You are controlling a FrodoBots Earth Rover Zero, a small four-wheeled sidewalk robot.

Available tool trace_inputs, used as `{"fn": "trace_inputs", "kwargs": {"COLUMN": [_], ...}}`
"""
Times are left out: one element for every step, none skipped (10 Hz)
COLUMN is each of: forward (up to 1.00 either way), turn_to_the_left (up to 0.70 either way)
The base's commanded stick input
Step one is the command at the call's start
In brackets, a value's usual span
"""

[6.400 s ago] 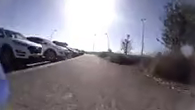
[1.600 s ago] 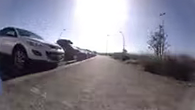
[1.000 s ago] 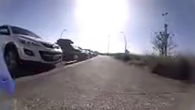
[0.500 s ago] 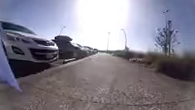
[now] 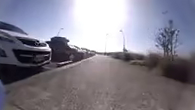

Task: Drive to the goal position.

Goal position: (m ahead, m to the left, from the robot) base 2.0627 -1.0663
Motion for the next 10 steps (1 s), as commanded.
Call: {"fn": "trace_inputs", "kwargs": {"forward": [1.0,1.0,1.0,1.0,1.0,1.0,1.0,1.0,1.0,1.0], "turn_to_the_left": [0.0,0.0,0.0,0.0,0.0,0.0,0.0,0.0,0.0,0.0]}}
